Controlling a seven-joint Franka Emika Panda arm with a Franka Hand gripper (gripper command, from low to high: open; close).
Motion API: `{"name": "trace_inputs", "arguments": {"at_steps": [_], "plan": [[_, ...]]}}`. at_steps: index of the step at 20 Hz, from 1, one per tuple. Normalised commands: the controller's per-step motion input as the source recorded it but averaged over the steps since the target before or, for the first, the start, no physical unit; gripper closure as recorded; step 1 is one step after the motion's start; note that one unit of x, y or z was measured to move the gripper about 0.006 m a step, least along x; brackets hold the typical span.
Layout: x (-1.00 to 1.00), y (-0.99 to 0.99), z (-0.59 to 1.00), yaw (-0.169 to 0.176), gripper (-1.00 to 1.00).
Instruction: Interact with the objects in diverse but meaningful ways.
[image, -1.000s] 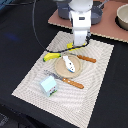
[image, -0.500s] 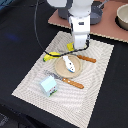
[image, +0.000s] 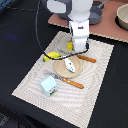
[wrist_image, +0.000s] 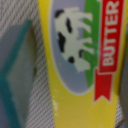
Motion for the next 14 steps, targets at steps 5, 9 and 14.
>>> {"name": "trace_inputs", "arguments": {"at_steps": [5, 9, 14], "plan": [[0.00, 0.10, 0.21, 0.037, 1.00], [0.00, 0.09, 0.99, -0.011, 1.00], [-0.06, -0.07, 0.97, -0.039, 1.00]]}}
